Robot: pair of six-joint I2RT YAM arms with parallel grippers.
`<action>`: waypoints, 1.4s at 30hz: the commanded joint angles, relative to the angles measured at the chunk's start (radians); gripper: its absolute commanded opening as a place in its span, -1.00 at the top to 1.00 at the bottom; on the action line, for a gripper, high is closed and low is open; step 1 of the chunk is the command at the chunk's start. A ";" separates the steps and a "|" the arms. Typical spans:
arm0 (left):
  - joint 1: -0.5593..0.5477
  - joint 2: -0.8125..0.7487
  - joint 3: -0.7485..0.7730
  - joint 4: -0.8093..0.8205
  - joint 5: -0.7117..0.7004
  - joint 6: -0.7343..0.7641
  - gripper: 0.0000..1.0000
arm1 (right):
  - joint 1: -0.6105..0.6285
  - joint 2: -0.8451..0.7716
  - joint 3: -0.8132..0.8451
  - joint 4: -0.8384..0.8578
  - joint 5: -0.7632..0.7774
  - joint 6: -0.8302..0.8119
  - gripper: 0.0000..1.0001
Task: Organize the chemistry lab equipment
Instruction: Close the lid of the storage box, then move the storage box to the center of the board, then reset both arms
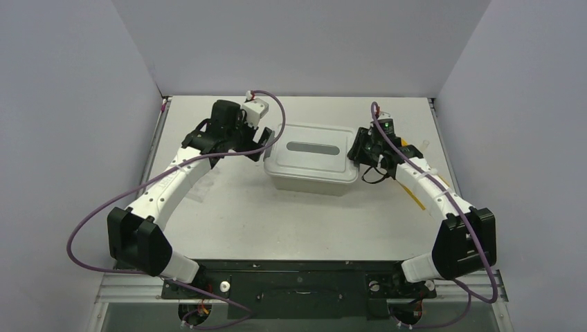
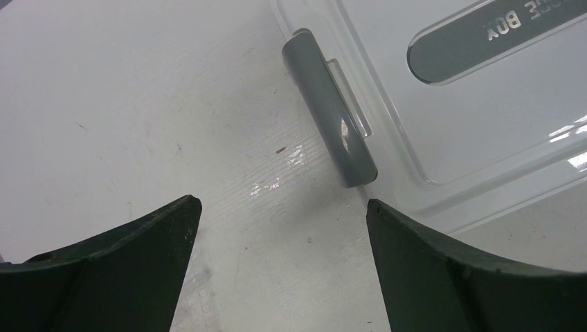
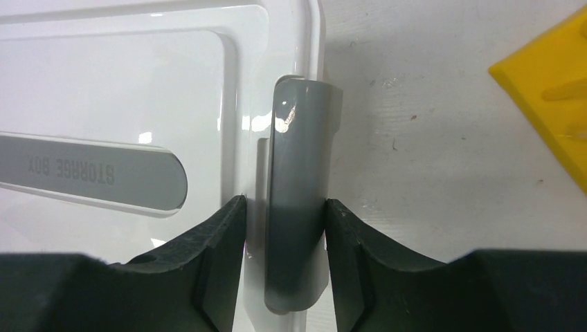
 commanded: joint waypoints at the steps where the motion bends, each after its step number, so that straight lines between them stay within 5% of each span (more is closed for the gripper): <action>1: -0.005 0.008 0.005 0.044 -0.017 0.003 -0.77 | 0.042 0.027 0.086 -0.083 0.118 -0.075 0.62; 6: -0.005 0.016 0.006 0.038 -0.018 0.001 -0.75 | 0.069 0.056 0.122 -0.093 0.166 -0.080 0.95; 10: 0.004 0.020 0.006 0.045 -0.012 -0.021 -0.83 | 0.092 0.104 0.161 -0.083 0.161 -0.080 0.96; 11: 0.011 0.022 0.005 0.050 -0.008 -0.032 -0.97 | 0.097 0.116 0.182 -0.080 0.156 -0.074 0.95; 15: 0.049 0.036 0.004 0.078 0.001 -0.066 -0.93 | 0.134 0.193 0.273 -0.096 0.168 -0.049 0.90; 17: 0.086 0.040 -0.008 0.105 0.035 -0.101 -0.93 | 0.147 0.218 0.315 -0.107 0.169 -0.035 0.54; 19: 0.126 0.038 -0.036 0.155 0.070 -0.140 -0.93 | 0.145 0.214 0.325 -0.114 0.177 -0.030 -0.38; 21: 0.156 0.034 -0.066 0.209 0.081 -0.160 -0.93 | 0.133 0.184 0.320 -0.108 0.194 -0.031 -0.62; 29: 0.221 0.032 -0.186 0.450 -0.026 -0.257 -0.93 | -0.033 -0.005 0.143 0.084 0.166 -0.004 -0.69; 42: 0.267 0.126 -0.493 1.010 -0.079 -0.288 -0.93 | -0.149 0.063 -0.117 0.453 0.374 -0.080 -0.72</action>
